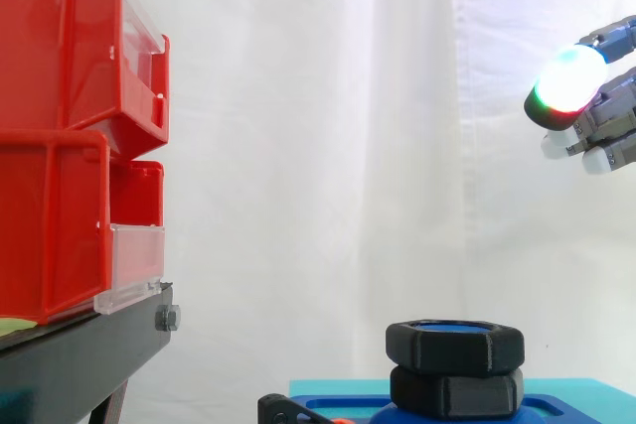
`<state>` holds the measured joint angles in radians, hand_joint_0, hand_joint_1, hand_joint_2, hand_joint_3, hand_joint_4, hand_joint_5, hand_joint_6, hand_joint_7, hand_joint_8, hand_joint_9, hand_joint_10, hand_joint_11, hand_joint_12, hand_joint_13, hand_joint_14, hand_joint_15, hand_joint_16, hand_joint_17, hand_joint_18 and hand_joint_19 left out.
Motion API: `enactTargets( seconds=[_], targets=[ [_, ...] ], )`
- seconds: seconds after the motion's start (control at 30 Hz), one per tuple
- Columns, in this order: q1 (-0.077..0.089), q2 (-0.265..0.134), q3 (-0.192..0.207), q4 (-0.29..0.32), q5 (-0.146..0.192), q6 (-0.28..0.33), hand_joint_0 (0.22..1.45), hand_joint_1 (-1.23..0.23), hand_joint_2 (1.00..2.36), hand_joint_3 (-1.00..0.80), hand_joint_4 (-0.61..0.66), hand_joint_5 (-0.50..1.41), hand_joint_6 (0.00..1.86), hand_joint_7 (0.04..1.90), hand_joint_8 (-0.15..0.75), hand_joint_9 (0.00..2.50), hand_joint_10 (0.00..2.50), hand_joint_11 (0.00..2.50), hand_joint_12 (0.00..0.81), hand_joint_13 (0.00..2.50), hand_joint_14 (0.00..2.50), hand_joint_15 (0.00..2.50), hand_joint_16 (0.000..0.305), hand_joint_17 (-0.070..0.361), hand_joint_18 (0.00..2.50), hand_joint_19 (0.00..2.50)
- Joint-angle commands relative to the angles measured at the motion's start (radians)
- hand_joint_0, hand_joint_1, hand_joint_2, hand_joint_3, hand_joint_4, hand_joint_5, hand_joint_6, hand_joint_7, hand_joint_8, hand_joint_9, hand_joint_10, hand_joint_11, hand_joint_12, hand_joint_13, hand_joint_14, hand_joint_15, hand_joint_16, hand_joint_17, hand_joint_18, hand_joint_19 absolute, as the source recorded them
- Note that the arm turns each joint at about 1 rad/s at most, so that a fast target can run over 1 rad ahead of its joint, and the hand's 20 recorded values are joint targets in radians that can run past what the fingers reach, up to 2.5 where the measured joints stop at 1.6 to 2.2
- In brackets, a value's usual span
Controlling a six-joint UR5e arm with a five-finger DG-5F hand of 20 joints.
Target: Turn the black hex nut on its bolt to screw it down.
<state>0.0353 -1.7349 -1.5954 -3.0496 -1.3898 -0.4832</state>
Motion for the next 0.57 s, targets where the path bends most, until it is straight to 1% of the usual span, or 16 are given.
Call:
enactTargets(
  seconds=[0.0,0.07,0.17,0.23,0.3,0.47,0.5,0.53],
  targets=[
    [0.0,0.0,0.0,0.0,0.0,0.0,0.48,-0.42,1.0,-0.5,0.08,-0.3,0.5,0.63,0.314,0.27,0.0,0.11,0.386,0.0,0.0,0.0,0.061,0.137,0.0,0.21],
    [0.0,0.0,0.0,0.0,0.0,0.0,0.48,-0.42,1.0,-0.5,0.1,-0.3,0.5,0.64,0.331,0.25,0.0,0.16,0.396,0.0,0.0,0.0,0.063,0.142,0.0,0.19],
    [0.0,0.0,0.0,0.0,0.0,0.0,0.48,-0.43,1.0,-0.5,0.11,-0.3,0.5,0.65,0.313,0.21,0.0,0.17,0.395,0.0,0.0,0.0,0.064,0.143,0.0,0.2],
    [0.0,0.0,0.0,0.0,0.0,0.0,0.48,-0.44,1.0,-0.5,0.11,-0.3,0.5,0.67,0.268,0.26,0.0,0.23,0.393,0.0,0.0,0.0,0.063,0.142,0.0,0.18],
    [0.0,0.0,0.0,0.0,0.0,0.0,0.48,-0.44,1.0,-0.5,0.13,-0.3,0.5,0.68,0.256,0.28,0.01,0.25,0.39,0.0,0.0,0.0,0.063,0.143,0.0,0.19],
    [0.0,0.0,0.0,0.0,0.0,0.0,0.48,-0.46,1.0,-0.5,0.13,-0.29,0.5,0.67,0.228,0.33,0.0,0.13,0.389,0.0,0.0,0.0,0.064,0.144,0.0,0.17],
    [0.0,0.0,0.0,0.0,0.0,0.0,0.48,-0.46,1.0,-0.5,0.13,-0.29,0.5,0.67,0.229,0.32,0.0,0.16,0.388,0.0,0.0,0.0,0.064,0.143,0.0,0.17],
    [0.0,0.0,0.0,0.0,0.0,0.0,0.48,-0.44,1.0,-0.5,0.12,-0.3,0.5,0.68,0.235,0.27,0.01,0.26,0.384,0.0,0.0,0.0,0.063,0.141,0.0,0.19]
  ],
)
